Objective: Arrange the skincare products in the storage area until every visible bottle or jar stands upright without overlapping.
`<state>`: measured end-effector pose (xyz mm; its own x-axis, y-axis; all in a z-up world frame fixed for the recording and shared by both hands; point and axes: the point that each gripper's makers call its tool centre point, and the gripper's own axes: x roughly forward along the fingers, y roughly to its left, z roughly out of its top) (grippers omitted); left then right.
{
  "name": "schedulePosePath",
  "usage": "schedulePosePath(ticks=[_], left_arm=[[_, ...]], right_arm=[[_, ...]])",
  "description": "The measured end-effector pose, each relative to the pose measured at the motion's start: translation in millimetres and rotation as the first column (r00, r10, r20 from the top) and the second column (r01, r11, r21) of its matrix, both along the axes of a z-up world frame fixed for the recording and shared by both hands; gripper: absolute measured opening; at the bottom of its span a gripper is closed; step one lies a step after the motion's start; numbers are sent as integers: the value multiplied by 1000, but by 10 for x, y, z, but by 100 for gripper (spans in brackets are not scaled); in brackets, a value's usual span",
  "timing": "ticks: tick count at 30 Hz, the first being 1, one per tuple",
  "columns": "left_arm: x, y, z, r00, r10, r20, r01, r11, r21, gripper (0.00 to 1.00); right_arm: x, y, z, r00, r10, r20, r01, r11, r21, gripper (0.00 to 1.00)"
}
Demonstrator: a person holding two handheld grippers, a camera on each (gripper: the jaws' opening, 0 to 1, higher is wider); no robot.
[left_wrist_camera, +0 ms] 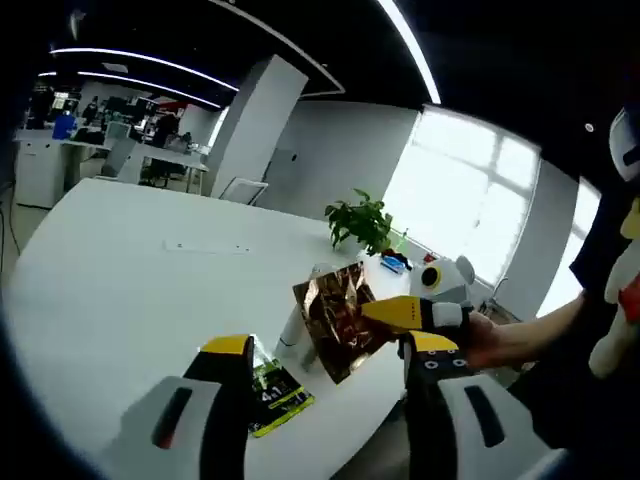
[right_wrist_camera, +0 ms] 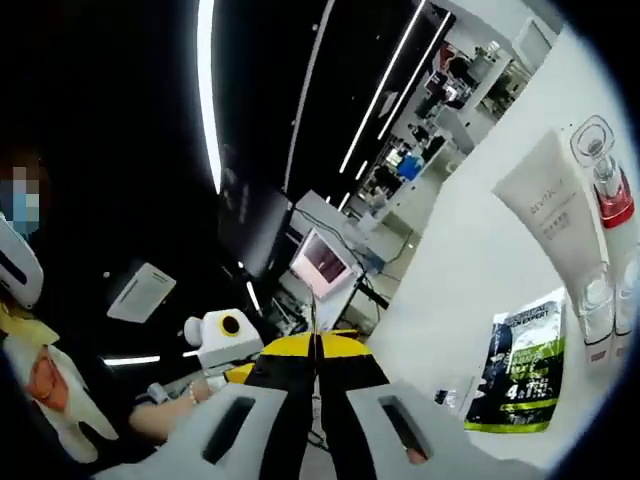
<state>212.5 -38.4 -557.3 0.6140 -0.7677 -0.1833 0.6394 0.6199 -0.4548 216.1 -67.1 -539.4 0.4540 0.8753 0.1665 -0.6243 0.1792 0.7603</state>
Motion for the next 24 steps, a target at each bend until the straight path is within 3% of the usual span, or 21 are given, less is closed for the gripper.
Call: schedulePosePath(ticks=[5, 8, 10, 13, 16, 21, 24], left_arm=[[-19, -52, 149, 999, 41, -10, -42, 993, -112, 55], [-36, -79, 133, 998, 60, 6, -59, 994, -91, 51], [-50, -87, 146, 997, 78, 2, -78, 990, -116, 45], [-40, -38, 251, 989, 146, -3, -143, 964, -225, 38], [-57, -22, 298, 984, 176, -6, -171, 946, -274, 30], [-118, -44, 323, 976, 216, -36, -214, 913, -347, 21], [-126, -12, 393, 965, 257, -51, -255, 877, -407, 17]], right_arm=[[61, -27, 122, 999, -34, -22, 35, 996, 78, 1], [66, -41, 181, 998, -54, -27, 57, 990, 131, 1], [78, -53, 188, 995, -79, -56, 87, 981, 174, 1], [75, -63, 221, 990, -98, -100, 120, 961, 248, 1], [45, -44, 222, 987, -106, -125, 139, 944, 299, 1], [-31, 39, 210, 987, -99, -123, 133, 941, 311, 1], [-56, 70, 201, 986, -103, -130, 138, 942, 307, 1]])
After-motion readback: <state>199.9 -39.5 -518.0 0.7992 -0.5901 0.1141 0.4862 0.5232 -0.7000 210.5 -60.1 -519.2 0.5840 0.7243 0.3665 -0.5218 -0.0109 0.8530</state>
